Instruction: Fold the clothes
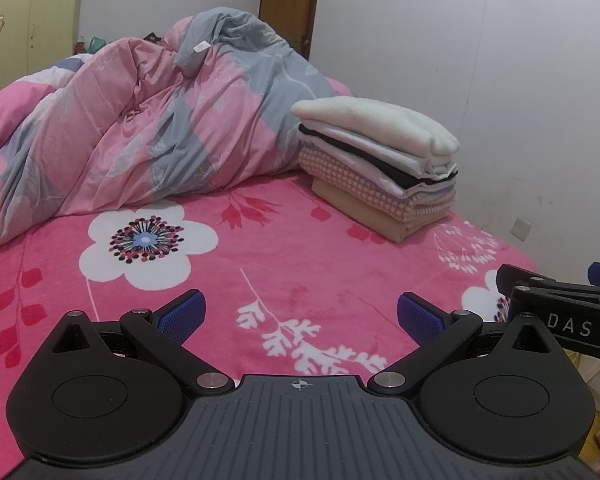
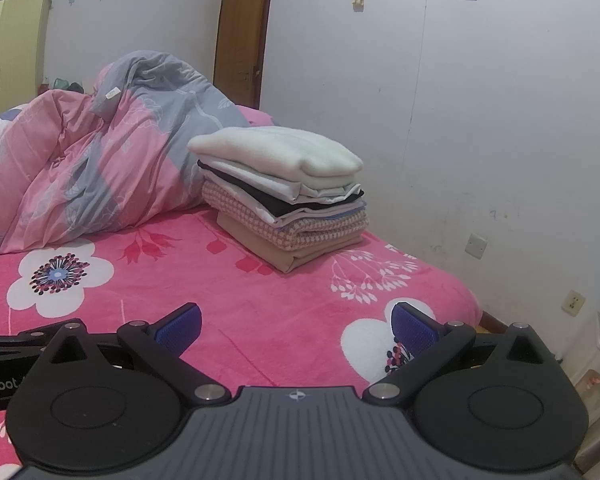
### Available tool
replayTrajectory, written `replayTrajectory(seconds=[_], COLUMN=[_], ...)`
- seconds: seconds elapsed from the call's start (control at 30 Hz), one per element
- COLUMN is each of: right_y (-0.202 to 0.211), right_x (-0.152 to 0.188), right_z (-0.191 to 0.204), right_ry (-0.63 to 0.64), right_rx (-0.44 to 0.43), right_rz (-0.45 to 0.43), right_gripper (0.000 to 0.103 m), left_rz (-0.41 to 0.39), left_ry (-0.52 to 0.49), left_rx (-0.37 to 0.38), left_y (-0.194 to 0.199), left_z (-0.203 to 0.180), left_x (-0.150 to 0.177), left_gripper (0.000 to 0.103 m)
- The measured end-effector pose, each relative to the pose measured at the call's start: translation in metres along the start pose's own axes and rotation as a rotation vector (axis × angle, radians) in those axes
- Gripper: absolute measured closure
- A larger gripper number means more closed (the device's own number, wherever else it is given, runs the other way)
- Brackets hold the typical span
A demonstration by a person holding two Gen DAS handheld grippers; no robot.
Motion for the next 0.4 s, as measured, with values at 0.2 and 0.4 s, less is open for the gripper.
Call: replayTrajectory(seconds=[0.2,0.4], right_y=[-0.0004,-0.0013], right_x=[0.0004,-0.0002], right_z=[0.0003,-0.0002], right_ry=[-0.003,-0.004], right_rx=[0.002,-0.001], right_rz=[0.002,0.003], right_gripper=[0.0,0.0], left_rz=[-0.001,-0.004], left_ry=[0.0,-0.006], left_rx=[0.0,-0.001], left_y=[0.0001,0.0004], left_z=[0.0001,-0.0007], left_x=[0.0,0.0009], left_gripper=[0.0,0.0])
Point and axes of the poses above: each gripper's, at about its wrist camera, not at the fingertips, and y roughly against the way its jaws point, z to its left, x to its underside, the point moved 2 cm from there along -y, roughly the way its jaws point, and after that the axes turned 6 degrees about -y, right-handed, at the moved point
